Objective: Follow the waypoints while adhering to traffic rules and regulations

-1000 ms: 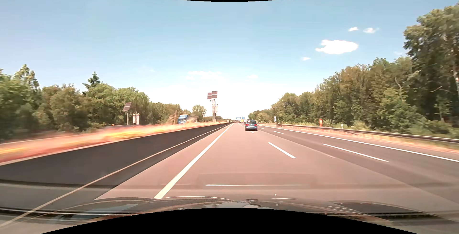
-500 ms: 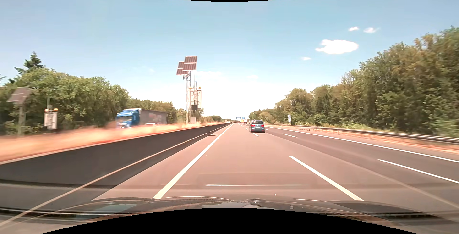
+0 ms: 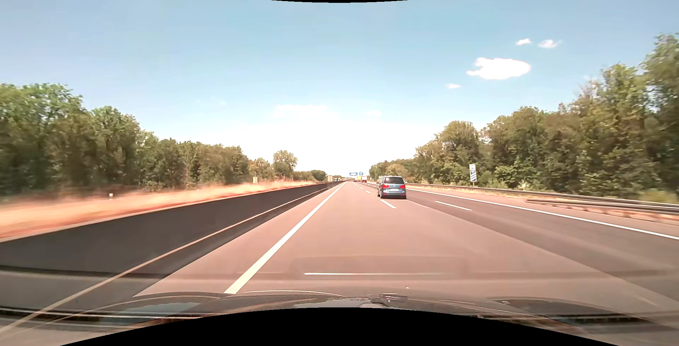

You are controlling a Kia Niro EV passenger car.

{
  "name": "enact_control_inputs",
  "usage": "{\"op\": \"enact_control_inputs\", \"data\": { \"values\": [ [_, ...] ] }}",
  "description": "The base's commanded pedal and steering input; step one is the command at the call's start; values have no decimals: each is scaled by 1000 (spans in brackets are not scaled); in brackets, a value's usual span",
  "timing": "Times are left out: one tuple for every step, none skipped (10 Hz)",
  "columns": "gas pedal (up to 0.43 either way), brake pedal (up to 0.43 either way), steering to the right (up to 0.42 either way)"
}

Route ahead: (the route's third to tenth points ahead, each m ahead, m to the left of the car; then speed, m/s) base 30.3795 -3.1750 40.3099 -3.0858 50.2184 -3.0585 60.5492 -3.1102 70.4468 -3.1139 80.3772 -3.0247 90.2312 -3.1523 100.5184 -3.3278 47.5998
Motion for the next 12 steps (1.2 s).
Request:
{"op": "enact_control_inputs", "data": {
  "values": [
    [650,0,-1],
    [650,0,-1],
    [650,0,-1],
    [650,0,-1],
    [650,0,-1],
    [650,0,-1],
    [650,0,-1],
    [650,0,-1],
    [650,0,-1],
    [650,0,-1],
    [650,0,-2],
    [650,0,-1]
  ]
}}
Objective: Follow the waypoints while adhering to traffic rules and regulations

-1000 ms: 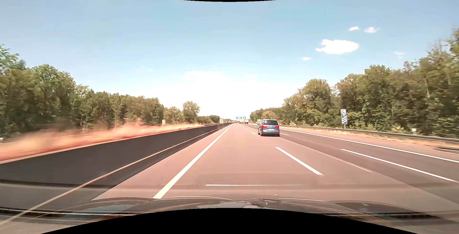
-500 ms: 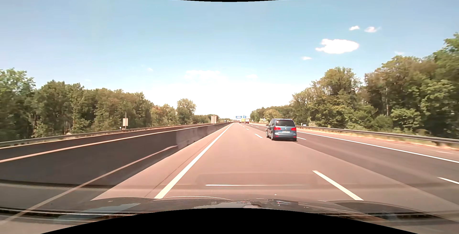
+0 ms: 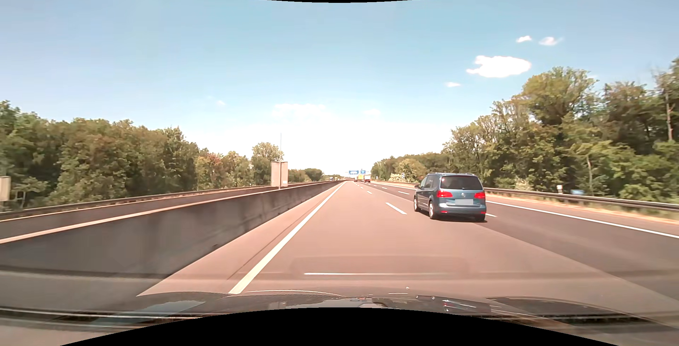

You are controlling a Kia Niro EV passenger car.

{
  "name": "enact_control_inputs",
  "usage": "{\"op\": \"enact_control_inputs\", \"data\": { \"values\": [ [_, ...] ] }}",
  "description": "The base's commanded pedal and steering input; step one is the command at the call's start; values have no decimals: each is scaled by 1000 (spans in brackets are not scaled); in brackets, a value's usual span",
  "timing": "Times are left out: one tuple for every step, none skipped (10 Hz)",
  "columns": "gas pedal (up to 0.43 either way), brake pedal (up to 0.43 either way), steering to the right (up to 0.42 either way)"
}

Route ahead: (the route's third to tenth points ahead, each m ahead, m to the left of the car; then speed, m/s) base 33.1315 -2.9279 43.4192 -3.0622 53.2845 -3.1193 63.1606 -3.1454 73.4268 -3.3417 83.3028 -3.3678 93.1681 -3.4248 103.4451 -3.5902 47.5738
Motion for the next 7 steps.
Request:
{"op": "enact_control_inputs", "data": {
  "values": [
    [650,0,-2],
    [650,0,-2],
    [650,0,-2],
    [650,0,-2],
    [650,0,-2],
    [650,0,-2],
    [650,0,-1]
  ]
}}
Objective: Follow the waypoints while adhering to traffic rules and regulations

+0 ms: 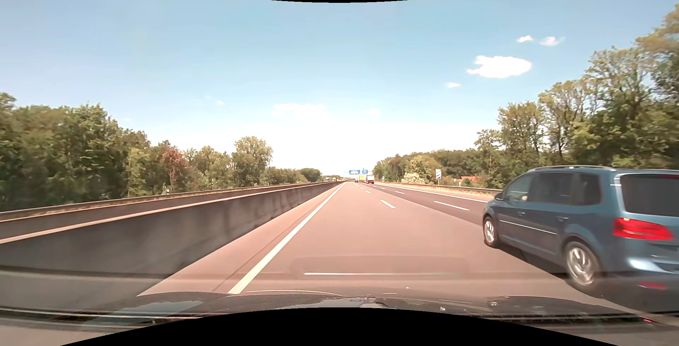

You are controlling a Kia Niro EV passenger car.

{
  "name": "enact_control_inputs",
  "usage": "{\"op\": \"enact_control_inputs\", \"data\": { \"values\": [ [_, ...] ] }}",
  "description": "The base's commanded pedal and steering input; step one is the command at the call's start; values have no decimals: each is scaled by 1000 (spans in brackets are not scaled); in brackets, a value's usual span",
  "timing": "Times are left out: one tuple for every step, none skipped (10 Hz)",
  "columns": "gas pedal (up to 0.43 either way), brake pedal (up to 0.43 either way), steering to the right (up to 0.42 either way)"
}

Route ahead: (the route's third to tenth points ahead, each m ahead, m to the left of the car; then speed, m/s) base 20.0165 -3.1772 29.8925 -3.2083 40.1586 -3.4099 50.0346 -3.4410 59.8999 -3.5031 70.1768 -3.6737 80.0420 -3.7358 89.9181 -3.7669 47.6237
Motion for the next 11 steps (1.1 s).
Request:
{"op": "enact_control_inputs", "data": {
  "values": [
    [650,0,-1],
    [650,0,0],
    [650,0,-1],
    [650,0,-1],
    [650,0,-1],
    [650,0,-1],
    [650,0,-1],
    [642,0,-1],
    [642,0,-1],
    [642,0,-1],
    [642,0,-1]
  ]
}}
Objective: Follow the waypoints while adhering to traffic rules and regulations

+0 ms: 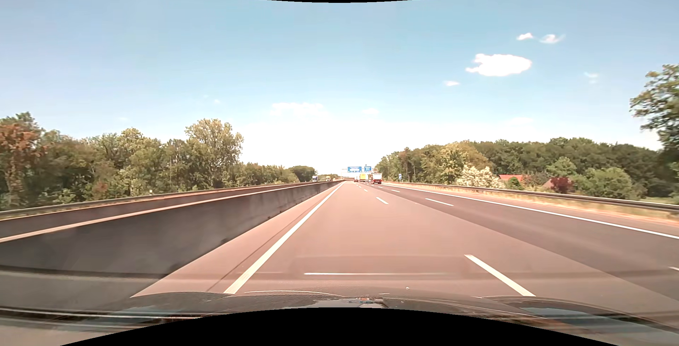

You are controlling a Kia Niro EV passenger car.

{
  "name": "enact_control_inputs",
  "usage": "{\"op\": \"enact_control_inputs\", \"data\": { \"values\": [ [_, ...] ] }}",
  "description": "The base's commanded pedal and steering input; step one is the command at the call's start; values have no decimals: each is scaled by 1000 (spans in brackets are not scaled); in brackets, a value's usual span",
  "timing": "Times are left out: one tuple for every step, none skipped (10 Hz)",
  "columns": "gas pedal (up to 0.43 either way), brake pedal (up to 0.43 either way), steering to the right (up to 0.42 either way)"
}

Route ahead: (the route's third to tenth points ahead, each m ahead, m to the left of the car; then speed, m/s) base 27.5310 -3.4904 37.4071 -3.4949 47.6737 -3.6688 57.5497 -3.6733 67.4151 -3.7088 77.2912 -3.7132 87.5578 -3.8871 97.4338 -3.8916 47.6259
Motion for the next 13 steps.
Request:
{"op": "enact_control_inputs", "data": {
  "values": [
    [642,0,-1],
    [642,0,-1],
    [642,0,-1],
    [642,0,-1],
    [642,0,-1],
    [642,0,-1],
    [642,0,-1],
    [642,0,-1],
    [642,0,-1],
    [642,0,-1],
    [642,0,-1],
    [642,0,-1],
    [642,0,-1]
  ]
}}
